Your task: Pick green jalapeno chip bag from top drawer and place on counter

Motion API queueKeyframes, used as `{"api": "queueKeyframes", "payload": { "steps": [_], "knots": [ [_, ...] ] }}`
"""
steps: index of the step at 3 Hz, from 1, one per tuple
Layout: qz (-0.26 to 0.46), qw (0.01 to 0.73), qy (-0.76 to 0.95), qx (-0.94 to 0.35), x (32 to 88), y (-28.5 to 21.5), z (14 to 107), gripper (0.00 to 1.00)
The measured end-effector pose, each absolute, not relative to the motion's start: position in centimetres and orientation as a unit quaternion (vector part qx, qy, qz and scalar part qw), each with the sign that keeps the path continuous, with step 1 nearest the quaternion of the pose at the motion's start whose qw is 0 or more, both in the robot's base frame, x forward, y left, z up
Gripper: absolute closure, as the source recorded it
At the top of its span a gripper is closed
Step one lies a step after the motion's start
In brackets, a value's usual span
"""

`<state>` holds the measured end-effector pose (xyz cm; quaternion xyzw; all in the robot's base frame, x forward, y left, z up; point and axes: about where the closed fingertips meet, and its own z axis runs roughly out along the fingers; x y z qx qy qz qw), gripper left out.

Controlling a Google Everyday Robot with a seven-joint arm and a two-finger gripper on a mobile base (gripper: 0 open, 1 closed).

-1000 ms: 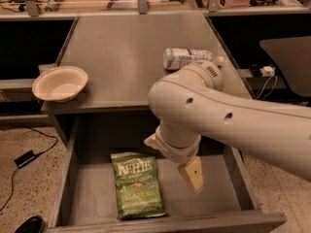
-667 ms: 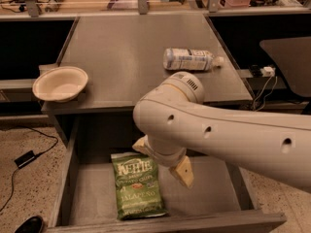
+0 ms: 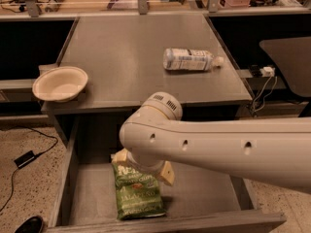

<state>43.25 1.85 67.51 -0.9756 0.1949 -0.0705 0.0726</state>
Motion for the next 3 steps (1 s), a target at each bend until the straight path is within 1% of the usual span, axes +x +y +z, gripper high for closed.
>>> {"api": "queueKeyframes", "payload": {
  "steps": [1,2,3],
  "knots": [
    [-0.046,0.081,0.140,-0.986,42.7,3.7,65.3,0.00],
    [-0.029,0.077,0.111,-0.990,41.6,5.2,63.3,0.19],
    [-0.016,0.074,0.097,-0.992,40.8,6.2,61.8,0.43]
  ]
}}
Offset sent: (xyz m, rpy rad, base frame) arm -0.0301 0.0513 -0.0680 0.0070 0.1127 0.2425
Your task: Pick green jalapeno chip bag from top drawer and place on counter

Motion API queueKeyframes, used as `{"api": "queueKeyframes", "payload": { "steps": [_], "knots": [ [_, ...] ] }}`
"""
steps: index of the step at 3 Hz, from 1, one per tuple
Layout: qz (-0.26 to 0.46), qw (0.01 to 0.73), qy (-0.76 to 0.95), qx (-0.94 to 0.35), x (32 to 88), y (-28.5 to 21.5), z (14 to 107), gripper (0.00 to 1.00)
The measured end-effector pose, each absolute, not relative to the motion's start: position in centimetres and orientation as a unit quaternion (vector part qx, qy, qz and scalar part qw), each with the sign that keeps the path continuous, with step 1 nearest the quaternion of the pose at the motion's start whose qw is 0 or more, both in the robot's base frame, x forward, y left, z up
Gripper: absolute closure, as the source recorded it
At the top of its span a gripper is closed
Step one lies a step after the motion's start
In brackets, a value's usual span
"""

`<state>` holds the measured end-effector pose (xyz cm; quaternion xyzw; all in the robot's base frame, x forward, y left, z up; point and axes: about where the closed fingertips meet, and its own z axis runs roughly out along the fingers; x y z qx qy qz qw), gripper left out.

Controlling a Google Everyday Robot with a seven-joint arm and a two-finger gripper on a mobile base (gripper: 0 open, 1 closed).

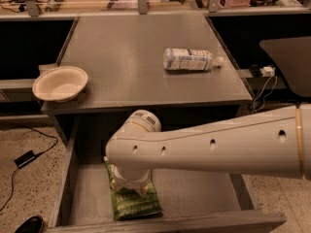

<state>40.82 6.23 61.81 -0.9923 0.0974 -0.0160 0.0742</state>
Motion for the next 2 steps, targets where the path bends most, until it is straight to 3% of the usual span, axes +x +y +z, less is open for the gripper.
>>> {"api": "queueKeyframes", "payload": {
  "steps": [1,2],
  "knots": [
    [-0.009,0.085,0.095,-0.992,40.5,6.8,61.7,0.66],
    [-0.016,0.147,0.109,-0.983,41.3,7.7,65.3,0.89]
  ]
}}
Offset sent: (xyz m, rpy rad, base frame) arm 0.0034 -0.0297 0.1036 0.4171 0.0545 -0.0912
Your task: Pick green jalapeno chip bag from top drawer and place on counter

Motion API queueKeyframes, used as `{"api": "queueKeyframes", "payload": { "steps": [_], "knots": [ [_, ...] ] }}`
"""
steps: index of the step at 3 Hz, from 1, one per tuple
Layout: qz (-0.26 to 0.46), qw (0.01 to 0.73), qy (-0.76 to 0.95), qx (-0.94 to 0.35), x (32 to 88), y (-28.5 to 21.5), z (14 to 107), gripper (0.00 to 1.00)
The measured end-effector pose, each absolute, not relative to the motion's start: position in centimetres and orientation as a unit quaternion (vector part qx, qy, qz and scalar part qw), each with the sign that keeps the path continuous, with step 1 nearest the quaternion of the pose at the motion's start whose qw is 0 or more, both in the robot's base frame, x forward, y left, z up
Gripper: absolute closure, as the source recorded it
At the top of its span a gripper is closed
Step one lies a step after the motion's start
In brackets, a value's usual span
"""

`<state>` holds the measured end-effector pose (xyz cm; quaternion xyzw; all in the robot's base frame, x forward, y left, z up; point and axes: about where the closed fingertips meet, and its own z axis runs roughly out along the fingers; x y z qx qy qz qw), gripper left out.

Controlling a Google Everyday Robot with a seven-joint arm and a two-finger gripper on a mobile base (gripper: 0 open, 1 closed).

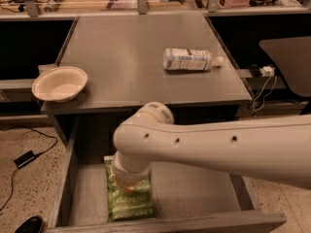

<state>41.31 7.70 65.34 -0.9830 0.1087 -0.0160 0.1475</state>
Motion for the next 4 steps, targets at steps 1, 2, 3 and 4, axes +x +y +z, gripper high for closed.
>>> {"api": "queueKeyframes", "payload": {
  "steps": [1,2,3,4],
  "knots": [
    [-0.005,0.220,0.138,-0.966,41.9,6.2,69.7,1.00],
    [-0.004,0.270,0.167,-0.948,41.5,2.1,74.8,0.83],
    [-0.022,0.257,0.191,-0.947,40.9,-1.0,75.9,0.61],
    [-0.026,0.196,0.187,-0.962,41.9,-0.1,72.8,0.37]
  ]
}}
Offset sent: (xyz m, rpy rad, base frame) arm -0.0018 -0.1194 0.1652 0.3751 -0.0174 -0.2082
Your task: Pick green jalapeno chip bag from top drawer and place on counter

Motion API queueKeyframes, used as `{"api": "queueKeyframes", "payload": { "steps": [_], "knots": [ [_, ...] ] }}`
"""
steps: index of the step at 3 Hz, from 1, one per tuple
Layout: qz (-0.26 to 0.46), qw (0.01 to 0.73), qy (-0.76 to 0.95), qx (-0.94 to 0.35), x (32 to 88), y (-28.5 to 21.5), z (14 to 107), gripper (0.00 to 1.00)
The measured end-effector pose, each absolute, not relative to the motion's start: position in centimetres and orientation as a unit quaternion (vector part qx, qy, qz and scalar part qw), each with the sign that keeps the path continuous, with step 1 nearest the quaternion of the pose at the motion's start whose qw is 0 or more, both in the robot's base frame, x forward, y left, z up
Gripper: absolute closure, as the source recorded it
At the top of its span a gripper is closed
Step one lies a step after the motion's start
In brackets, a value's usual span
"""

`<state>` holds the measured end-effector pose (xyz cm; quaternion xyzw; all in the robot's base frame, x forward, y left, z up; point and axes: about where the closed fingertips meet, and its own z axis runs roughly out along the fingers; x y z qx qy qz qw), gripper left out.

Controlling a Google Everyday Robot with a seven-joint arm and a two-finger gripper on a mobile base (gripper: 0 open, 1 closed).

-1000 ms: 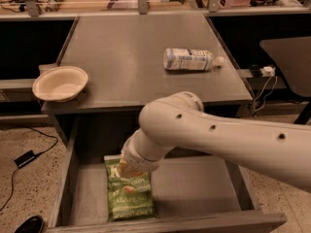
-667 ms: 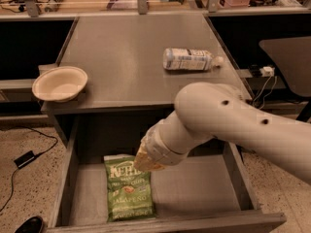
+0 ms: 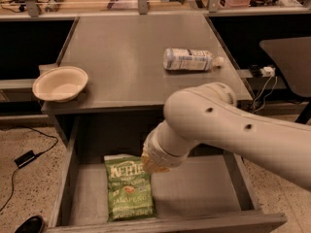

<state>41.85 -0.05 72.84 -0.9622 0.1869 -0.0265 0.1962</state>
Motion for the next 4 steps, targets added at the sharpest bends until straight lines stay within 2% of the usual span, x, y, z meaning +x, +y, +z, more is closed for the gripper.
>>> {"api": "queueKeyframes", "payload": {
  "steps": [1,2,3,4],
  "knots": [
    [-0.029,0.137,0.163,-0.977,42.6,2.6,69.3,0.14],
    [-0.033,0.102,0.134,-0.985,42.4,4.9,66.6,0.00],
    [-0.026,0.088,0.104,-0.990,41.2,6.9,63.7,0.02],
    [-0.007,0.075,0.083,-0.994,40.3,8.5,60.8,0.26]
  ]
}}
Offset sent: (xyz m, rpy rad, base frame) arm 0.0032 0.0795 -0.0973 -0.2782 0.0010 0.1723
